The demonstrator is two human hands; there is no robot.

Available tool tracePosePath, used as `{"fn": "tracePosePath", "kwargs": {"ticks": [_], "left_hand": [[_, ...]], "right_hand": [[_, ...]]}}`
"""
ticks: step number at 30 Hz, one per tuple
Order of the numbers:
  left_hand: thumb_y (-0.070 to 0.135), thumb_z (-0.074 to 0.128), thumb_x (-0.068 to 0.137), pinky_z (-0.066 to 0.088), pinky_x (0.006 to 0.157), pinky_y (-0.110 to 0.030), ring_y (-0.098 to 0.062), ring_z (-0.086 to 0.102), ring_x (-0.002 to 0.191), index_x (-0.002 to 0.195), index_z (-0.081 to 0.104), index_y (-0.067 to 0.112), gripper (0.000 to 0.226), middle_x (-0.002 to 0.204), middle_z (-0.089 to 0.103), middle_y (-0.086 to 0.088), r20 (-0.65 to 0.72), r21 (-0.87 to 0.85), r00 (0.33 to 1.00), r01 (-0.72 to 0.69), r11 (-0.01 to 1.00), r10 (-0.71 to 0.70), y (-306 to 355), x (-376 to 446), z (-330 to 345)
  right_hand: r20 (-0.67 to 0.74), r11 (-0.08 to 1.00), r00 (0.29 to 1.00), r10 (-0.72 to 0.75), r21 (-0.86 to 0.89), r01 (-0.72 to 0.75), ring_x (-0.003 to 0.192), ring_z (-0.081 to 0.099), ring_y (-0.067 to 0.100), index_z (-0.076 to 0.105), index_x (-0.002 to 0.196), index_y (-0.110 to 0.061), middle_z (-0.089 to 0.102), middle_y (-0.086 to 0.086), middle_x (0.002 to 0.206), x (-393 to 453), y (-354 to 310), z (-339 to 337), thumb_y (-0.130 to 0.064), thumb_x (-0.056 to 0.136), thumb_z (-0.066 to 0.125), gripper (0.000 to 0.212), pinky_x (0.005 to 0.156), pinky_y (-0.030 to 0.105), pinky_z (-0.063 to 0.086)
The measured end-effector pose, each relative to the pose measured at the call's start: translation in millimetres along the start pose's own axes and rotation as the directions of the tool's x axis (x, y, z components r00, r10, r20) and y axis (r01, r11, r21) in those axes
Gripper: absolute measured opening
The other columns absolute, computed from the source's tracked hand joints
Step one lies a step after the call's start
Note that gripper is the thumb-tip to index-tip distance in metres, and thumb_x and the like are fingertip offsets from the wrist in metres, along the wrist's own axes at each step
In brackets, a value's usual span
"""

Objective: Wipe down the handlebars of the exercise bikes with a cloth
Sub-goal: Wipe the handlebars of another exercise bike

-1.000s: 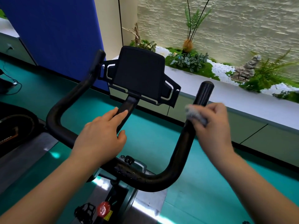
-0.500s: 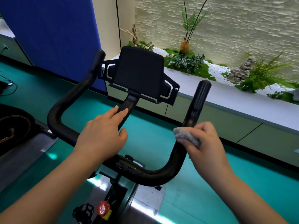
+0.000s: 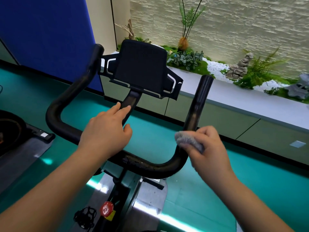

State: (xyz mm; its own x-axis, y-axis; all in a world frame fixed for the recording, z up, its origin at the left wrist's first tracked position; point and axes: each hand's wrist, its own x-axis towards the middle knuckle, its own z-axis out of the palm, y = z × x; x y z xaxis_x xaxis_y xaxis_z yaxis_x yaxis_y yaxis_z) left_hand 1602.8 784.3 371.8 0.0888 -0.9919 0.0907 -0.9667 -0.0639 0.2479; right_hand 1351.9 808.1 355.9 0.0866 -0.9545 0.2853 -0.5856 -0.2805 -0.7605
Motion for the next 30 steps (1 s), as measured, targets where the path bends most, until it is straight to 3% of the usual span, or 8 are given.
{"fn": "tracePosePath", "kwargs": {"ticks": [4,8,11,16,20,23,26,30], "left_hand": [[0.041,0.042,0.091,0.039,0.101,-0.041,-0.021,0.041,0.132,0.146,0.031,0.037,0.056,0.156,0.025,0.009,-0.020,-0.037,1.000,0.001,0.999,-0.001,-1,-2,-1],[0.039,0.043,0.091,0.040,0.100,-0.039,-0.019,0.044,0.130,0.143,0.039,0.036,0.052,0.155,0.028,0.010,-0.048,-0.078,0.999,0.001,0.997,-0.005,-2,-6,-2],[0.039,0.043,0.092,0.040,0.100,-0.038,-0.018,0.045,0.129,0.142,0.041,0.035,0.050,0.154,0.029,0.010,-0.058,-0.087,0.998,-0.008,0.996,0.003,-2,-8,-3],[0.038,0.043,0.093,0.036,0.103,-0.038,-0.019,0.043,0.129,0.141,0.043,0.034,0.048,0.154,0.030,0.010,-0.053,-0.067,0.997,-0.062,0.996,0.059,-10,-16,-2],[0.040,0.040,0.094,0.034,0.104,-0.038,-0.017,0.042,0.129,0.138,0.047,0.032,0.046,0.150,0.037,0.009,-0.083,-0.021,0.990,-0.117,0.993,0.115,-21,-26,3],[0.043,0.032,0.092,0.036,0.104,-0.039,-0.017,0.044,0.129,0.135,0.052,0.028,0.050,0.146,0.044,0.006,-0.101,-0.006,0.980,-0.175,0.985,0.173,-28,-31,5],[0.043,0.029,0.092,0.033,0.108,-0.040,-0.018,0.042,0.132,0.136,0.051,0.024,0.053,0.145,0.046,0.005,-0.107,-0.045,0.969,-0.230,0.972,0.224,-36,-34,7],[0.038,0.027,0.095,0.022,0.112,-0.029,-0.016,0.039,0.135,0.137,0.051,0.020,0.051,0.145,0.046,0.004,-0.146,-0.106,0.953,-0.282,0.953,0.266,-44,-38,7]], "right_hand": [[-0.074,0.998,0.995,0.059,0.010,-0.059,0.065,0.052,0.019,0.066,0.090,-0.050,0.041,-0.014,0.089,15,2,-1,-0.023,0.084,0.072,0.029,0.064,0.025,0.043],[-0.041,0.999,0.999,0.023,0.033,-0.022,0.073,0.052,0.015,0.071,0.096,-0.041,0.041,-0.013,0.089,-25,-11,12,-0.019,0.082,0.073,0.027,0.061,0.027,0.047],[0.011,0.998,0.999,-0.051,-0.045,0.051,0.084,0.050,0.009,0.072,0.100,-0.035,0.040,-0.014,0.090,-37,-16,13,-0.018,0.079,0.076,0.027,0.069,0.016,0.043],[-0.066,0.996,0.998,0.010,-0.085,-0.016,0.079,0.050,0.005,0.071,0.099,-0.038,0.042,-0.014,0.089,-22,-14,6,-0.018,0.080,0.075,0.028,0.068,0.016,0.041],[0.003,0.982,0.996,-0.094,-0.162,0.093,0.085,0.047,0.004,0.073,0.102,-0.029,0.040,-0.014,0.091,-53,-31,23,-0.020,0.080,0.075,0.024,0.073,0.006,0.036],[0.043,0.960,0.989,-0.145,-0.235,0.151,0.083,0.048,0.008,0.071,0.108,-0.033,0.036,-0.013,0.090,-57,-33,22,-0.028,0.083,0.069,0.025,0.071,0.017,0.042],[-0.027,0.946,0.994,-0.104,-0.310,0.090,0.083,0.050,0.016,0.072,0.107,-0.031,0.039,-0.010,0.091,-50,-29,11,-0.029,0.081,0.072,0.026,0.068,0.036,0.049],[-0.012,0.932,0.985,-0.174,-0.326,0.161,0.082,0.050,0.019,0.073,0.103,-0.028,0.043,-0.006,0.090,-54,-43,29,-0.027,0.081,0.072,0.022,0.064,0.033,0.048]]}}
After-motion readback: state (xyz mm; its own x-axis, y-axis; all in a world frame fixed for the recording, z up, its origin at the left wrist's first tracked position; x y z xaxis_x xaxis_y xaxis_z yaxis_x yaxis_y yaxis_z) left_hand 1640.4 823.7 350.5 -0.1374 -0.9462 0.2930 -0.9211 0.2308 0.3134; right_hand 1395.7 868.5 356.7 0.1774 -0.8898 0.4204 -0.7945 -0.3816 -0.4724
